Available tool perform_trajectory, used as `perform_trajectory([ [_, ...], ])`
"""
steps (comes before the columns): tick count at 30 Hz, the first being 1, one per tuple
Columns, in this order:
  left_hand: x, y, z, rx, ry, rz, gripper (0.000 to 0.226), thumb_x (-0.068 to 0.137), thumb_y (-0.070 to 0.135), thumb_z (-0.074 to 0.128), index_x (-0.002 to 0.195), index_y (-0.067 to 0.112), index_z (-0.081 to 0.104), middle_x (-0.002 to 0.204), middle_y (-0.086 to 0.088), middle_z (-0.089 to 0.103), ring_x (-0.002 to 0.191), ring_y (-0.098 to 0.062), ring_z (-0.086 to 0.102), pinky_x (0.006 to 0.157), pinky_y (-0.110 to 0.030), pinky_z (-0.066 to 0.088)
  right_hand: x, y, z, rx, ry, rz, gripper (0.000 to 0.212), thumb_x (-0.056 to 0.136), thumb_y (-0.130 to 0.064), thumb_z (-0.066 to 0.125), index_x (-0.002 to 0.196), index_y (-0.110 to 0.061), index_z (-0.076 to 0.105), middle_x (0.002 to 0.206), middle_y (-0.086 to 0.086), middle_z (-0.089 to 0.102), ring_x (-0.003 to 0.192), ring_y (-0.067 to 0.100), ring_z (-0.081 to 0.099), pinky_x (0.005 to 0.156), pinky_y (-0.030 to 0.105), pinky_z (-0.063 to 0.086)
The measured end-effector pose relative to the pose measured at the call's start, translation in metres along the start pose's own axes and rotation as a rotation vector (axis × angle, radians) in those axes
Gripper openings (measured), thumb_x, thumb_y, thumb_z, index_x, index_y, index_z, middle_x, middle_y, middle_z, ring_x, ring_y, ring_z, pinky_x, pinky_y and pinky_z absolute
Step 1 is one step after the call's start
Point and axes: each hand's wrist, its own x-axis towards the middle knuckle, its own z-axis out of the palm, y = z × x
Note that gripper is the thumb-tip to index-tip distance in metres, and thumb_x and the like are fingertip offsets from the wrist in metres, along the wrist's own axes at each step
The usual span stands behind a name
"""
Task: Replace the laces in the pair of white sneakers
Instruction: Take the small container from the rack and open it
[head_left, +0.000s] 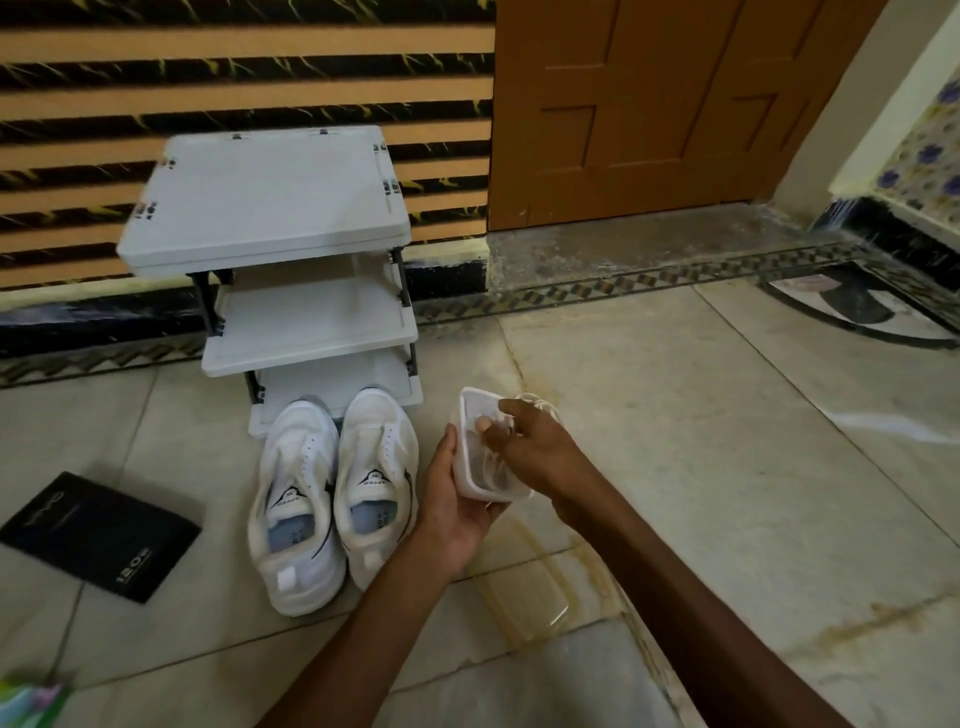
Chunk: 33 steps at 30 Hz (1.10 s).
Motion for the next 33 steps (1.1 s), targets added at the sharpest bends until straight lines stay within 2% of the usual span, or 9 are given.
perform_trajectory([
  [2, -0.002, 0.000, -0.004, 0.000, 0.016, 0.015, 0.044, 0.093, 0.051, 0.051, 0.116, 0.018, 0.067, 0.106, -0.010, 0.073, 0.089, -0.023, 0.071, 0.075, -0.039, 0.056, -0.001, -0.007, 0.001, -0.069, -0.049, 0.006, 0.041, 0.101, -0.032, 0.044, 0.138, -0.015, 0.049, 0.130, 0.002, 0.055, 0.119, 0.026, 0.055, 0.100, 0.040, 0.047],
  [5, -0.005, 0.003, -0.010, -0.007, 0.007, 0.031, 0.042, 0.095, 0.050, 0.048, 0.115, 0.018, 0.067, 0.101, -0.010, 0.073, 0.084, -0.023, 0.072, 0.070, -0.037, 0.057, 0.000, -0.013, -0.004, -0.391, 0.036, -0.139, 0.029, 0.096, -0.010, 0.045, 0.115, -0.005, 0.066, 0.110, 0.008, 0.063, 0.107, 0.031, 0.061, 0.092, 0.040, 0.050],
  [10, -0.006, 0.008, -0.009, -0.099, -0.072, 0.035, 0.044, 0.098, 0.049, 0.046, 0.122, 0.018, 0.066, 0.116, -0.013, 0.068, 0.101, -0.028, 0.064, 0.092, -0.046, 0.049, 0.002, -0.010, 0.002, -0.510, 0.121, -0.304, 0.023, 0.088, -0.009, 0.055, 0.091, -0.012, 0.079, 0.092, 0.007, 0.074, 0.083, 0.024, 0.068, 0.075, 0.032, 0.053],
  [13, -0.009, 0.015, -0.012, -0.159, -0.103, 0.035, 0.044, 0.099, 0.046, 0.044, 0.125, 0.016, 0.063, 0.120, -0.015, 0.066, 0.102, -0.029, 0.065, 0.089, -0.048, 0.052, 0.001, -0.009, 0.007, -0.341, 0.055, -0.394, 0.020, 0.085, -0.003, 0.063, 0.093, -0.011, 0.079, 0.092, 0.005, 0.076, 0.081, 0.020, 0.071, 0.075, 0.029, 0.055],
  [19, -0.017, 0.024, -0.015, -0.208, -0.147, 0.032, 0.050, 0.097, 0.044, 0.046, 0.135, 0.014, 0.055, 0.135, -0.017, 0.057, 0.126, -0.039, 0.050, 0.088, -0.049, 0.052, 0.006, 0.006, -0.015, -0.112, 0.347, -0.252, 0.013, 0.087, -0.010, 0.065, 0.091, -0.016, 0.077, 0.084, -0.001, 0.073, 0.074, 0.014, 0.069, 0.072, 0.029, 0.057],
  [22, -0.017, 0.027, -0.018, -0.227, -0.143, 0.032, 0.053, 0.099, 0.043, 0.044, 0.142, 0.013, 0.047, 0.145, -0.018, 0.048, 0.138, -0.038, 0.039, 0.092, -0.047, 0.050, 0.003, 0.014, -0.017, 0.072, 0.168, -0.074, 0.010, 0.091, -0.016, 0.065, 0.092, -0.010, 0.073, 0.088, 0.011, 0.073, 0.075, 0.019, 0.069, 0.074, 0.033, 0.060],
  [26, -0.017, 0.028, -0.017, -0.168, -0.109, 0.033, 0.053, 0.098, 0.046, 0.044, 0.140, 0.014, 0.051, 0.139, -0.018, 0.053, 0.121, -0.036, 0.053, 0.084, -0.046, 0.053, -0.004, 0.018, -0.011, 0.287, 0.013, -0.016, 0.010, 0.090, -0.010, 0.066, 0.094, -0.003, 0.071, 0.092, 0.018, 0.073, 0.077, 0.023, 0.071, 0.072, 0.033, 0.060],
  [30, -0.018, 0.030, -0.018, -0.177, -0.065, 0.040, 0.049, 0.097, 0.047, 0.045, 0.133, 0.016, 0.057, 0.125, -0.014, 0.063, 0.107, -0.031, 0.061, 0.086, -0.044, 0.050, -0.004, 0.038, -0.006, 0.117, 0.144, -0.054, 0.009, 0.086, -0.010, 0.066, 0.085, -0.014, 0.074, 0.080, 0.007, 0.073, 0.068, 0.017, 0.070, 0.060, 0.028, 0.057],
  [33, -0.018, 0.033, -0.019, -0.175, -0.036, 0.041, 0.047, 0.096, 0.048, 0.046, 0.129, 0.017, 0.060, 0.123, -0.013, 0.065, 0.104, -0.030, 0.062, 0.083, -0.044, 0.051, -0.002, 0.067, 0.004, -0.300, 0.113, -0.052, 0.022, 0.081, -0.034, 0.075, 0.099, -0.022, 0.071, 0.098, 0.000, 0.071, 0.089, 0.016, 0.067, 0.079, 0.031, 0.055],
])
